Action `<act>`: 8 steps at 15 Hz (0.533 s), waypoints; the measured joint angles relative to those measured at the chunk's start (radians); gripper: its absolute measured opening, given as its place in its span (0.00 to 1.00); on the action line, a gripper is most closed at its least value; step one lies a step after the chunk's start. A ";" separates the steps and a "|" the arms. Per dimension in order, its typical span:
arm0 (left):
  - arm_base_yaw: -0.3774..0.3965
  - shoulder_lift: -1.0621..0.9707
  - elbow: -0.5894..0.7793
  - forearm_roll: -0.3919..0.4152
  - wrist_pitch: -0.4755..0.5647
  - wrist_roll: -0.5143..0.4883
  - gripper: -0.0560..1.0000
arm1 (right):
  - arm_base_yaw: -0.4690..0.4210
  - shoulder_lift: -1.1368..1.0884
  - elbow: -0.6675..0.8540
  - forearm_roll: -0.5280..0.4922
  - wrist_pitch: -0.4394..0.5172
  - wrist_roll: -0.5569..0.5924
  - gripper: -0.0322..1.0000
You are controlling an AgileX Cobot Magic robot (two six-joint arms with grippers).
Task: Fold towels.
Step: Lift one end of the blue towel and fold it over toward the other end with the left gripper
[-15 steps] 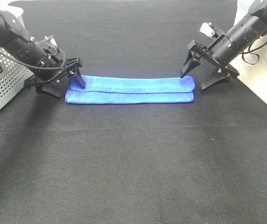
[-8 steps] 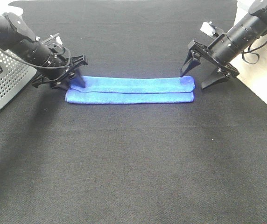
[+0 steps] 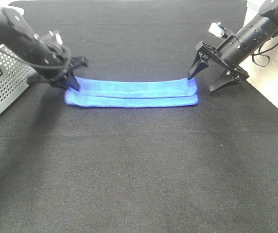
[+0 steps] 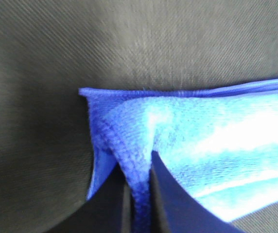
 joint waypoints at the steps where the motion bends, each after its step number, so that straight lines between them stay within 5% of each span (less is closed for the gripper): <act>1: 0.000 0.000 -0.001 0.002 0.008 -0.011 0.10 | 0.000 0.000 0.000 0.000 0.000 0.000 0.79; 3: 0.000 0.000 -0.001 0.004 0.014 -0.019 0.22 | 0.000 0.000 0.000 0.000 0.000 0.000 0.79; 6: 0.000 0.000 -0.001 0.020 0.021 -0.021 0.68 | 0.000 0.000 0.000 0.000 0.000 0.000 0.79; 8: 0.000 0.001 -0.001 0.045 0.024 -0.031 0.75 | 0.000 0.000 0.000 0.000 0.000 0.000 0.79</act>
